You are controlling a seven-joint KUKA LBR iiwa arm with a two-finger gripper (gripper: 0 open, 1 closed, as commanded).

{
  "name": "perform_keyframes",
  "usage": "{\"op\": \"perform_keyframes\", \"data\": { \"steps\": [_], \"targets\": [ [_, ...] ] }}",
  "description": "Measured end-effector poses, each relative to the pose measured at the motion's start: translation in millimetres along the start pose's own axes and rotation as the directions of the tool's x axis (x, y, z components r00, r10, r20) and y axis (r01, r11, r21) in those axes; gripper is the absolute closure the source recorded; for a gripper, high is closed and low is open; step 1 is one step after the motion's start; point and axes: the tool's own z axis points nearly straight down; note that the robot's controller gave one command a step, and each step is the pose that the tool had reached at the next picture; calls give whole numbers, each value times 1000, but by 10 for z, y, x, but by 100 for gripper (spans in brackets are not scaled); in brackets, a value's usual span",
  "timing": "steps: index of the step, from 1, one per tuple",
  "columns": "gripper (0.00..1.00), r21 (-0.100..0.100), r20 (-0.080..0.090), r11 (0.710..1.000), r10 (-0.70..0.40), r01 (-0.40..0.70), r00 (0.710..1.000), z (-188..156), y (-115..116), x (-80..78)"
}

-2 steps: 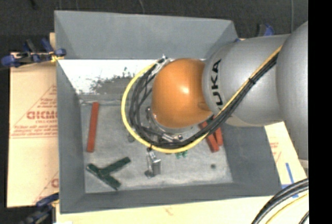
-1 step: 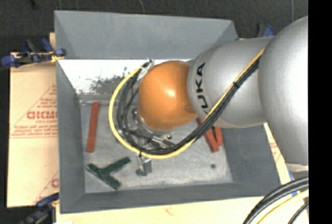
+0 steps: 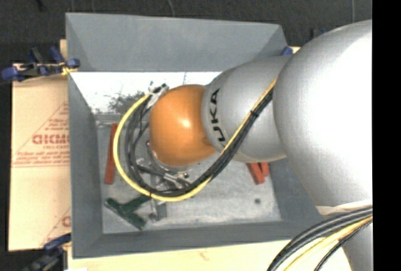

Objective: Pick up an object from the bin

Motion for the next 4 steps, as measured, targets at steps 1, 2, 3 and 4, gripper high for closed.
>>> {"op": "perform_keyframes", "data": {
  "steps": [1,2,3,4],
  "targets": [
    [100,1,0,987,-164,164,987,92,402,61],
    [100,1,0,987,-161,161,987,92,401,60],
    [100,1,3,989,-146,146,989,-1010,470,-201],
    [100,0,3,989,-145,145,989,-1009,470,-201]
  ]
}}
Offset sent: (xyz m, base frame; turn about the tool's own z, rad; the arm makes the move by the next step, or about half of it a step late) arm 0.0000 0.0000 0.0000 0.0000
